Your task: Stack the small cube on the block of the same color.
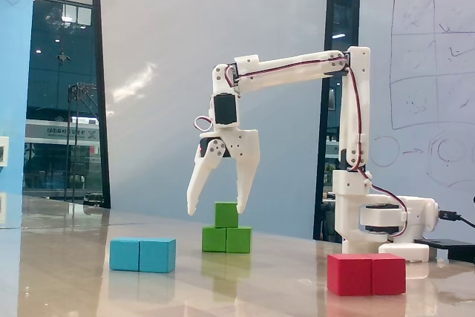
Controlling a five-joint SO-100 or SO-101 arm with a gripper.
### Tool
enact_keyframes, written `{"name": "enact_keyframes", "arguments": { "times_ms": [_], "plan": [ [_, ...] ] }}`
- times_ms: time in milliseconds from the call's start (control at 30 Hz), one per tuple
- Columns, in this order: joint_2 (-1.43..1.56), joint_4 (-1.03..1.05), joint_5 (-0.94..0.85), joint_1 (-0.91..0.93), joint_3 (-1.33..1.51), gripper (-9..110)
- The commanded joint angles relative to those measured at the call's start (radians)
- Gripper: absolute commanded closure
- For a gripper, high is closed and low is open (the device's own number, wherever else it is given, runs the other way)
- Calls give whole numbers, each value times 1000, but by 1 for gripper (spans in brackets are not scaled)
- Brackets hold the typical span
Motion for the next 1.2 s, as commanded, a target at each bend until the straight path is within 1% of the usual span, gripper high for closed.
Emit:
{"name": "enact_keyframes", "arguments": {
  "times_ms": [0, 267, 433, 500, 633, 767, 1167],
  "plan": [
    [34, -6, -2, -117, -84, 69],
    [183, -32, 21, -356, 5, 69],
    [324, -184, 201, -440, 195, 70],
    [397, -268, 287, -456, 287, 70],
    [558, -383, 396, -472, 472, 70],
    [739, -426, 425, -497, 640, 70],
    [1316, -423, 411, -541, 1034, 70]
  ]
}}
